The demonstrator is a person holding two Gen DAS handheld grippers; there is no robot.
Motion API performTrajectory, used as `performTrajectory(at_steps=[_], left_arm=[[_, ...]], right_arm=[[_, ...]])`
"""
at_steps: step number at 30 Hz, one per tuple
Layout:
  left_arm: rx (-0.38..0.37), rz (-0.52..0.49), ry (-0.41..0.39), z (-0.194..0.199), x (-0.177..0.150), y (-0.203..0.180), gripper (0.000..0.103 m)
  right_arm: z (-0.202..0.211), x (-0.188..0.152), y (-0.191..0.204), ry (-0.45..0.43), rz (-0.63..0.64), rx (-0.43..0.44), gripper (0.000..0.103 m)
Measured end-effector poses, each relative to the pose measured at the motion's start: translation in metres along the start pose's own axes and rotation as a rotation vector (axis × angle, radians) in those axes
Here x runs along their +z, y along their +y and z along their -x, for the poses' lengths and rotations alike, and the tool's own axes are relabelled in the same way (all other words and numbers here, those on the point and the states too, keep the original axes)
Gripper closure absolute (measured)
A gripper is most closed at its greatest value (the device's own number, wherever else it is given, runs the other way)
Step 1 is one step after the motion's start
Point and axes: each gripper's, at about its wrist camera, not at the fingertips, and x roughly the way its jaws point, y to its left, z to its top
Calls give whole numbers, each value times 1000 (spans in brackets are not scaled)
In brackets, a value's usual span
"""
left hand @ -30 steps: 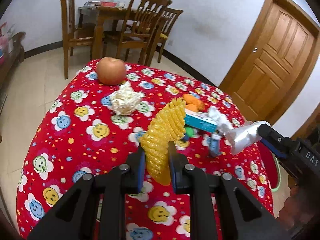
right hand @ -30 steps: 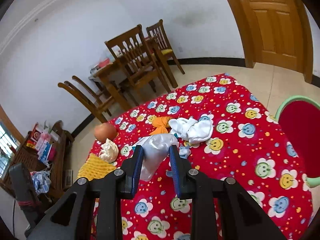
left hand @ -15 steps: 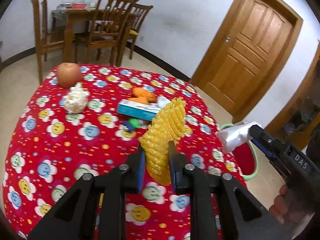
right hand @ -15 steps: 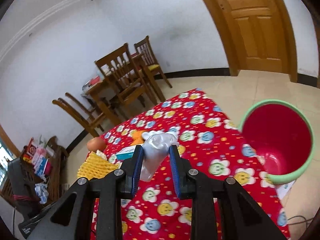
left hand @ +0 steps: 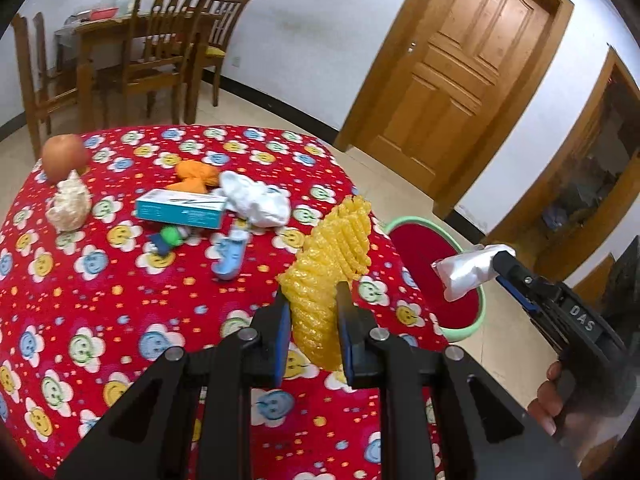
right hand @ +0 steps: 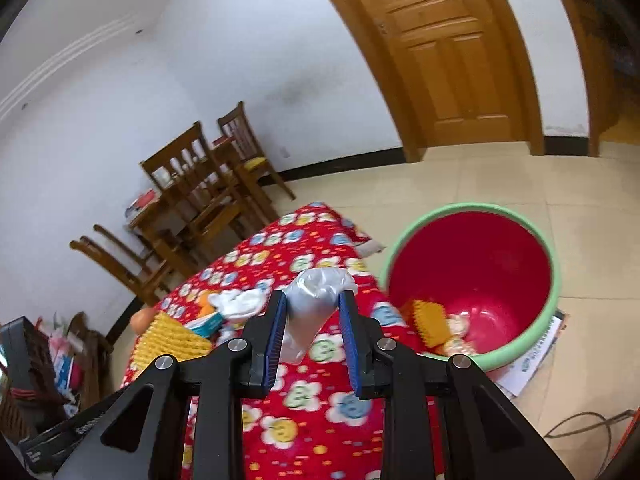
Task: Collect trash
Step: 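Carry the plastic bag over the red bin and open the right tool while left holds net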
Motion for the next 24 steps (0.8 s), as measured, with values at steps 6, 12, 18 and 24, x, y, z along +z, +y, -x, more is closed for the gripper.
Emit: performTrajectory(at_steps=[6, 12, 18, 24], left_arm=[[-10, -23, 21, -13, 1, -15, 83], [-12, -47, 45, -27, 2, -26, 83], [-19, -78, 71, -44, 2, -42, 83], [-28, -103, 96, -60, 2, -56, 83]], right_arm=[[-4, 1, -33, -3, -50, -68, 76], [-11, 1, -56, -1, -74, -126, 76], [-17, -4, -76, 20, -93, -163, 75], [-23, -7, -91, 44, -124, -174, 73]])
